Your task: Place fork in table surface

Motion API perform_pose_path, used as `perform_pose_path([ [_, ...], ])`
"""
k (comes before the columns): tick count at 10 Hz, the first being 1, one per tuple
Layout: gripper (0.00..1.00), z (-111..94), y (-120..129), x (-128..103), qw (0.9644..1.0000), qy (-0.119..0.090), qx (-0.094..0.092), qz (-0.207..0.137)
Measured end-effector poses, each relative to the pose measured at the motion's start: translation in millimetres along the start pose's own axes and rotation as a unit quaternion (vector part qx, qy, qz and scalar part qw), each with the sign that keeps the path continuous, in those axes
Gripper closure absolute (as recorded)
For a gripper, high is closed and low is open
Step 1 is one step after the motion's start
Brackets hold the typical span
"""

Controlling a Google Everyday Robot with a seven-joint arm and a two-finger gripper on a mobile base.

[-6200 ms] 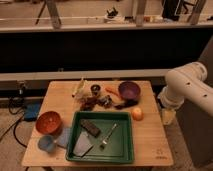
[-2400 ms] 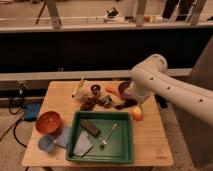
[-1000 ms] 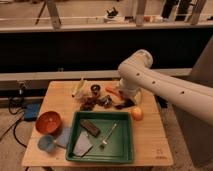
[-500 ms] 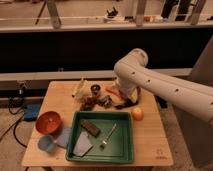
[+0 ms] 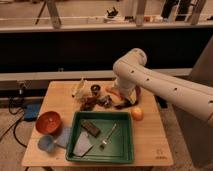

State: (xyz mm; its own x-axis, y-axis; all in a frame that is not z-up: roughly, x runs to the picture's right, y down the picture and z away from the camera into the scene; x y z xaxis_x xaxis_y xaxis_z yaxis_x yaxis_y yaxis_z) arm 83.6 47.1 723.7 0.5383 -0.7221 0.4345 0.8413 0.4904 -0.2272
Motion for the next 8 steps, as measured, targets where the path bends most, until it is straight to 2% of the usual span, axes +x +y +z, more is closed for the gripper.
perform_pose_path([
  [4, 0.2, 15, 0, -42, 0.9988, -0.047, -0.01, -0.013],
  [5, 0.2, 20, -2, -49, 0.9984, -0.053, -0.01, -0.019],
  [8, 0.2, 47, 5, -71, 0.9976, -0.053, -0.017, -0.04],
])
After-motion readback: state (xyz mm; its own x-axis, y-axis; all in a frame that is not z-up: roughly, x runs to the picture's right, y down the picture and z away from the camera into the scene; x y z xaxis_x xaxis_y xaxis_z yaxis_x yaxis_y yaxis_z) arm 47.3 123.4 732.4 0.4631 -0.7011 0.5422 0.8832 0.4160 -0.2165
